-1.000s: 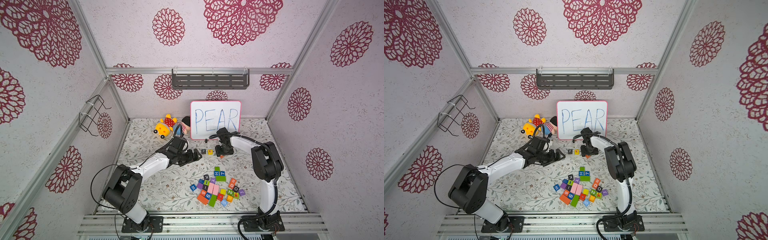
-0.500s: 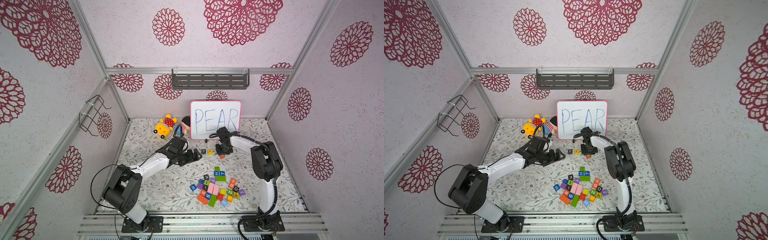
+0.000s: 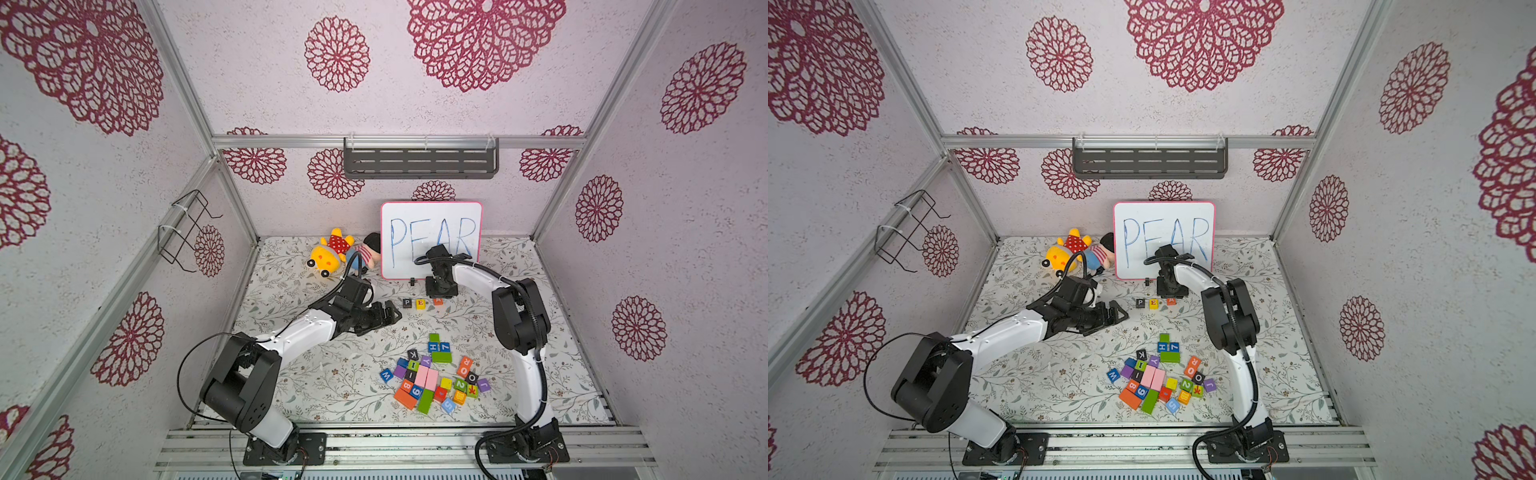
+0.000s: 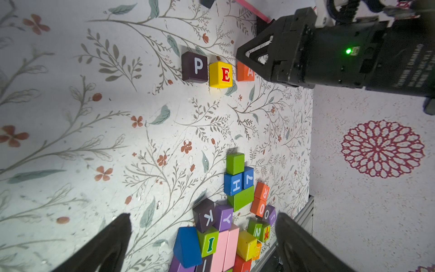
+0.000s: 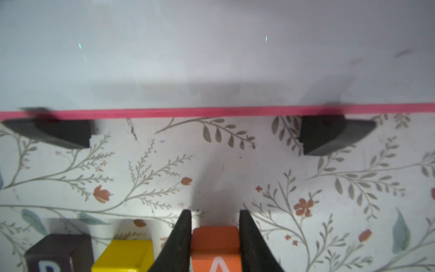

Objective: Spell the uppercase word “pear” with letter blocks
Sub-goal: Pick up the letter block from the center of the board, then place the letter block at the center of the board.

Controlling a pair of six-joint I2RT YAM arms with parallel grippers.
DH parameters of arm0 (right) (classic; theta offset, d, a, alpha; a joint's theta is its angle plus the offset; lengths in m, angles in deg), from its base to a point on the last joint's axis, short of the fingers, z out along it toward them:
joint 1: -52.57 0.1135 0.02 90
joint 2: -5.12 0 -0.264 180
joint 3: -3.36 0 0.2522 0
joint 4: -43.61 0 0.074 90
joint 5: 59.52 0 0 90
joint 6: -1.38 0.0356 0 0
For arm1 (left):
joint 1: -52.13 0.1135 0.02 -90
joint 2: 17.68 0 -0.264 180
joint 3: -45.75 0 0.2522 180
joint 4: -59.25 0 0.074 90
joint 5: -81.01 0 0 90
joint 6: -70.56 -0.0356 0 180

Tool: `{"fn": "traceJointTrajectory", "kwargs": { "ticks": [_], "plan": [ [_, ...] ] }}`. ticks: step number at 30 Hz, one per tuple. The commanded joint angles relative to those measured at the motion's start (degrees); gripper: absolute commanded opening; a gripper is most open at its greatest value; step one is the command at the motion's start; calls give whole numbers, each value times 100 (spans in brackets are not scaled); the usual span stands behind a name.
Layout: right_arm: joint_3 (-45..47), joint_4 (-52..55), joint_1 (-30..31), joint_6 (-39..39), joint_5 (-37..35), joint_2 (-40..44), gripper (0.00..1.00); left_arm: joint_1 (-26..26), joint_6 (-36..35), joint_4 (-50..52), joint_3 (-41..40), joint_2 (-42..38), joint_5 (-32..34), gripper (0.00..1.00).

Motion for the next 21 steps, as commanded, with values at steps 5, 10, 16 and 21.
{"fn": "traceJointTrajectory", "kwargs": {
  "ticks": [5,10,16,21],
  "plan": [
    [-206,305,63,515,-22,-55,25,95,-88,-111,-71,-142,-10,98],
    [-197,373,112,643,84,-49,25,101,-91,-126,-119,-192,-4,98],
    [-197,348,139,717,125,-69,25,102,-74,-170,-170,-199,-13,98],
    [-163,331,162,771,207,-66,25,102,-66,-188,-199,-230,-13,98]
  ]
}}
